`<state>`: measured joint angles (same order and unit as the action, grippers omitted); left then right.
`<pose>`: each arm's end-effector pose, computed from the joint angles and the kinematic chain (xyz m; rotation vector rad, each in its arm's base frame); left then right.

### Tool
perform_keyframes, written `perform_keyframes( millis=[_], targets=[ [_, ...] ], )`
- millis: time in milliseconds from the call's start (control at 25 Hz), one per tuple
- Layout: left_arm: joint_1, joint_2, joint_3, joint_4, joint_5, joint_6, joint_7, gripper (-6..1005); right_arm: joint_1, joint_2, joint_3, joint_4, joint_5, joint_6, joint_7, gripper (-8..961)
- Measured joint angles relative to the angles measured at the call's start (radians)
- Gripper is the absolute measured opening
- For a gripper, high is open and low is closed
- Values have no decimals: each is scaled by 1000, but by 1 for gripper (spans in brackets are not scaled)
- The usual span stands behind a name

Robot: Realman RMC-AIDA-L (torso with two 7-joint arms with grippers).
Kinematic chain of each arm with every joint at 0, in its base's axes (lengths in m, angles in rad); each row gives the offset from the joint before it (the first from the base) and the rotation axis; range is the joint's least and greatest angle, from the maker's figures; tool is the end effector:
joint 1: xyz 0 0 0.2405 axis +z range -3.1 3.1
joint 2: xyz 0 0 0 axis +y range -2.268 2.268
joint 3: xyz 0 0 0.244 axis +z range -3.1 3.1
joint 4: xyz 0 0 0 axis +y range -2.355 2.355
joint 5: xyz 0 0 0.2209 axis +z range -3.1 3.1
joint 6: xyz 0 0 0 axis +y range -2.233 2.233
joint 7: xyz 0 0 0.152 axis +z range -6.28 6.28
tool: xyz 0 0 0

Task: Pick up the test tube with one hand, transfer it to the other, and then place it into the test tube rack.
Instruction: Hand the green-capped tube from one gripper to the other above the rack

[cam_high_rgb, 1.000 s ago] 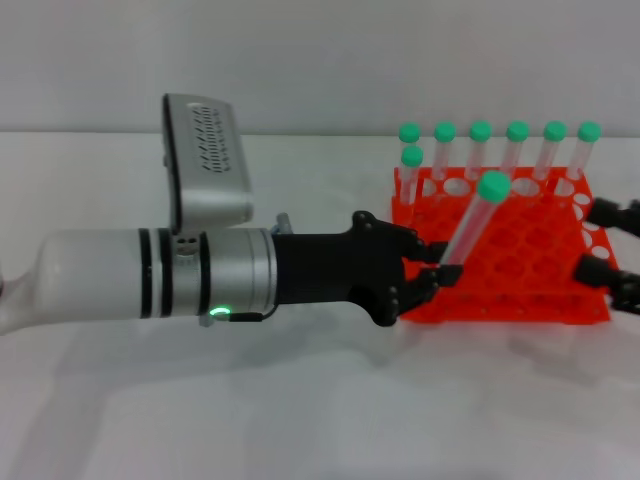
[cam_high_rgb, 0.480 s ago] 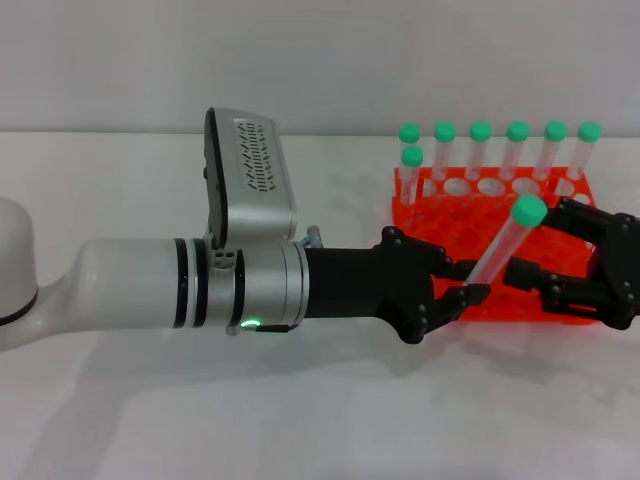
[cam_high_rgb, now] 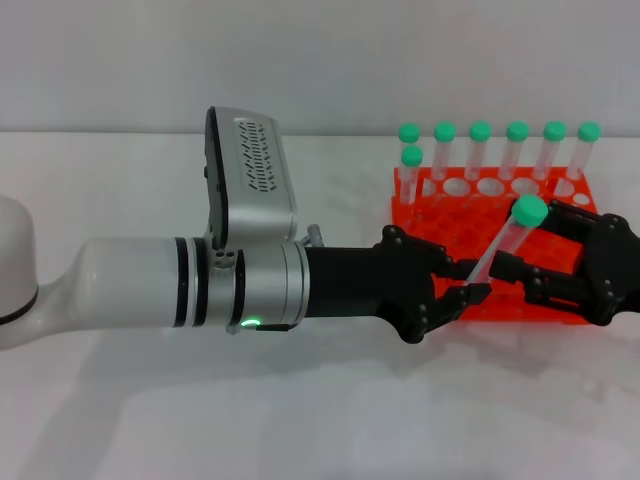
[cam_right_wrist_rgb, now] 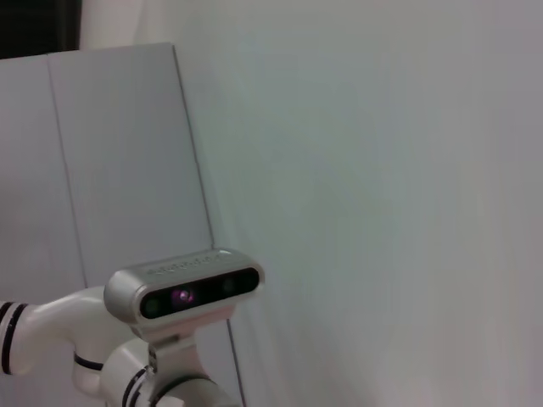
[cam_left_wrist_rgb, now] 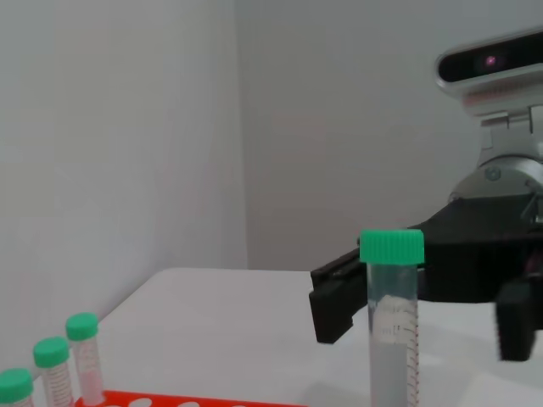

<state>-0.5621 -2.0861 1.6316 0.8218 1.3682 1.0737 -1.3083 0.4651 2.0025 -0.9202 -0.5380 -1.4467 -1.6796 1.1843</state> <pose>-0.1321 0.3488 -0.0945 -2.8571 -0.1182 -0.6990 0.2317 0.3254 0.0271 -2.5657 0.3655 1.1828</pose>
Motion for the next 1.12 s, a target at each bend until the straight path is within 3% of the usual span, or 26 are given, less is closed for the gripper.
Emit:
perform_keyframes(
  millis=[600,720,920,1120],
  targets=[
    [-1,-1,1,0,-1,-4,6,244,0,6,2,4,9,20,-18,511],
    [-1,-1,1,-2,-2,-4,6,246,2,6,2,5,10,21,-23,290],
    [-2,-2,1,-2,-2,-9,7,249,2,7,2,5,10,21,-25,197],
    [-2,-2,0,-2,-2,-11,6,252,-3,7,9,5,10,20,-25,198]
  ],
)
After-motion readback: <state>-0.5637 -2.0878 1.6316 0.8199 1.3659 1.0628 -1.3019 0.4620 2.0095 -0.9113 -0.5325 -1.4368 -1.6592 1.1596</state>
